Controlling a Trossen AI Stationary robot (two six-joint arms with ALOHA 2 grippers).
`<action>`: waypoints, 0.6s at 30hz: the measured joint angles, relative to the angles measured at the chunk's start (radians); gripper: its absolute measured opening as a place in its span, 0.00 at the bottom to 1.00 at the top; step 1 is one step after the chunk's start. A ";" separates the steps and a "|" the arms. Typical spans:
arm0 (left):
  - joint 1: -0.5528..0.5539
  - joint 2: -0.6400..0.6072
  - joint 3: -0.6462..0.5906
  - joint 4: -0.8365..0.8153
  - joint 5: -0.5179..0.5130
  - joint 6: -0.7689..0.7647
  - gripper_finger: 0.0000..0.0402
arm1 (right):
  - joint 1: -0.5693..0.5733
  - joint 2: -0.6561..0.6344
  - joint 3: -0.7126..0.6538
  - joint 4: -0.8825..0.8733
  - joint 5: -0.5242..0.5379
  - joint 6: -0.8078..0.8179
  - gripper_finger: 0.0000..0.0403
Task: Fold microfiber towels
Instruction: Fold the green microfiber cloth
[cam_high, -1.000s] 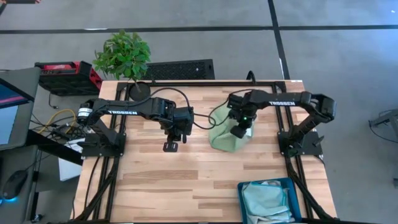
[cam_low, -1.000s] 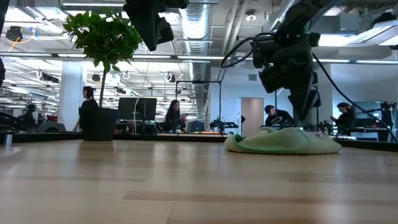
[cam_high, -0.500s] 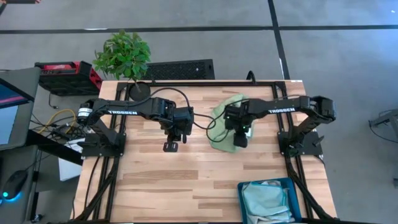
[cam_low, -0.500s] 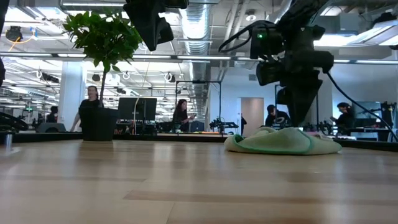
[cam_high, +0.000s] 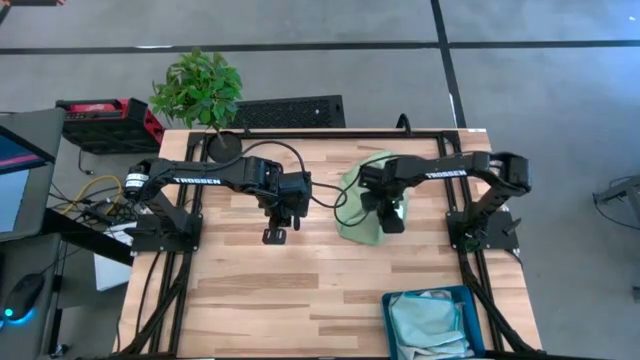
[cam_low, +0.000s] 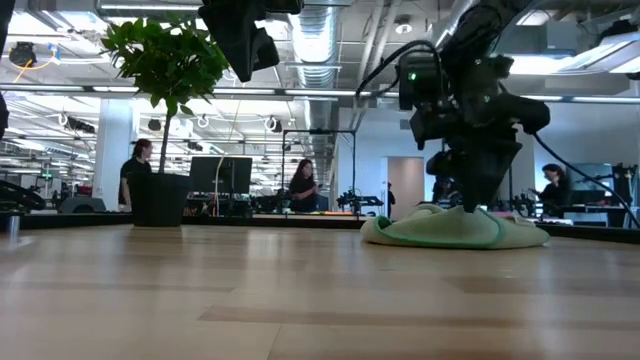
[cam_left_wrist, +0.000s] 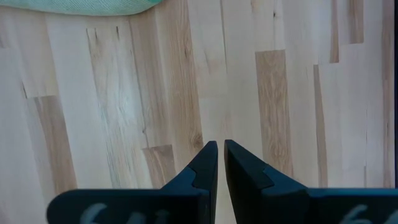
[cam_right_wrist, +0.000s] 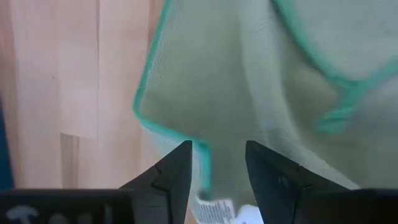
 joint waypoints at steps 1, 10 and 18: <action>0.000 0.000 0.000 0.000 0.000 0.000 0.05 | -0.002 0.014 0.000 -0.001 -0.022 -0.002 0.43; 0.000 0.000 0.000 0.000 0.000 0.018 0.05 | 0.033 0.116 0.000 -0.060 -0.136 -0.019 0.43; 0.001 0.002 -0.005 0.084 -0.062 0.066 0.05 | 0.087 0.116 0.000 -0.091 -0.137 0.065 0.21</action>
